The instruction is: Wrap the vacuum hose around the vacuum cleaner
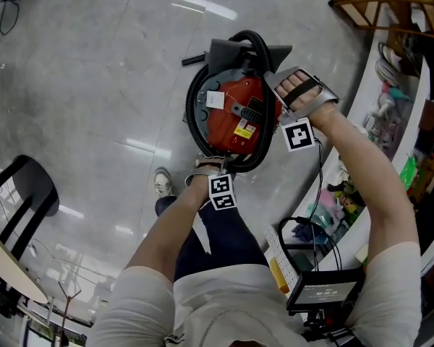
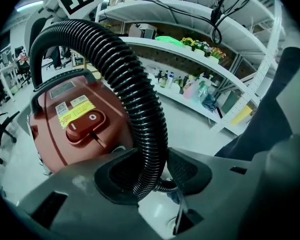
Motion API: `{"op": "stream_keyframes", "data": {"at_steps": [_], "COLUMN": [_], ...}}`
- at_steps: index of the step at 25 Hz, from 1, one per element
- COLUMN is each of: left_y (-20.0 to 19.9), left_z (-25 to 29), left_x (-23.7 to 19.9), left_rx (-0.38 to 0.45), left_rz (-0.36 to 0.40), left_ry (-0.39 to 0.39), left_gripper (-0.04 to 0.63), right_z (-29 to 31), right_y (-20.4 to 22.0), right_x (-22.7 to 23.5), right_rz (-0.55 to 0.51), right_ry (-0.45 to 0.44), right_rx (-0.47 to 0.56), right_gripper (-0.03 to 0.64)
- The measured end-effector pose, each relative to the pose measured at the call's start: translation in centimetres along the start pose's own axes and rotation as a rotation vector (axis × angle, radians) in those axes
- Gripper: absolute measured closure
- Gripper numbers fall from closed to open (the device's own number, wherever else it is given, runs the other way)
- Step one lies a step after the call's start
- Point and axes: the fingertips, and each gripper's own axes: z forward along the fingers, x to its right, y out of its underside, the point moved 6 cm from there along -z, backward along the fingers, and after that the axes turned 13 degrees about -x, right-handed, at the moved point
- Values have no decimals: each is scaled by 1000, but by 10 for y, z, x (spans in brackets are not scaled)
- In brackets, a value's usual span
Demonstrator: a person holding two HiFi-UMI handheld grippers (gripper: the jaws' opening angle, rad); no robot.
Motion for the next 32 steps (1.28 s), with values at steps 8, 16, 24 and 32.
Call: {"op": "stream_keyframes", "data": {"at_steps": [8, 16, 24, 32], "left_y": [4, -13, -12, -12], "left_z": [15, 26, 35, 41], "left_x": [7, 13, 15, 18], "left_rx": [-70, -84, -95, -106], "left_rz": [-26, -44, -60, -73], "left_ry": [13, 24, 42, 65], "left_gripper": [419, 419, 419, 419], "right_z": [6, 2, 8, 25], "right_y": [-5, 10, 39, 67], "right_x": [-22, -36, -59, -107], "right_rz": [98, 352, 735, 1849], "right_ry": [-73, -221, -511, -1155], "right_rx": [-17, -32, -103, -8], "right_gripper": [443, 413, 407, 418]}}
